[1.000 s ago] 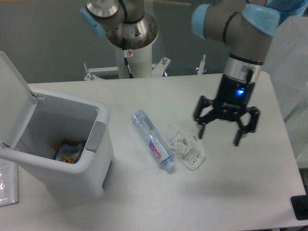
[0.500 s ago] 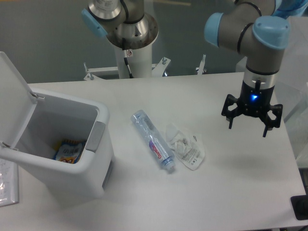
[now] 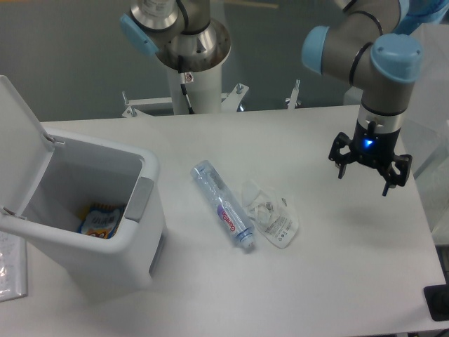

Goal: Open the trash can

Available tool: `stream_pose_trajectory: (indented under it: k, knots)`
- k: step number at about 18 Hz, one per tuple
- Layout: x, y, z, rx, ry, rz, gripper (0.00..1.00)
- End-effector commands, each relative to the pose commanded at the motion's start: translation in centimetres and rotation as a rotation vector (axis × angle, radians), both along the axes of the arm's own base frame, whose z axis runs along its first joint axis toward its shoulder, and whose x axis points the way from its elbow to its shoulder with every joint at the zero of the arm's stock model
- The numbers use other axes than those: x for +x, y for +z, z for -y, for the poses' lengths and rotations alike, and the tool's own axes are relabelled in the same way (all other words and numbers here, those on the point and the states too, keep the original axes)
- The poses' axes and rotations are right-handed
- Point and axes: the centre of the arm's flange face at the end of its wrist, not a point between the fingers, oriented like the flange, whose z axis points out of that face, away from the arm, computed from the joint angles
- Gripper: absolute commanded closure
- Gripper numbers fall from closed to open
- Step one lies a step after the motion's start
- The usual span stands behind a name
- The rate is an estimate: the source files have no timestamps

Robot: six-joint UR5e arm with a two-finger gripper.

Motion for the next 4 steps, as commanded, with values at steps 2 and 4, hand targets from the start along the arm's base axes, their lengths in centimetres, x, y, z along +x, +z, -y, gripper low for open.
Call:
stream_pose_trajectory:
  k: [2,4]
  knots:
    - [0.0,0.0,0.0,0.0,0.0,0.0,0.0]
    - [0.06,-0.15,0.03,-0.002,0.0,0.002,0.0]
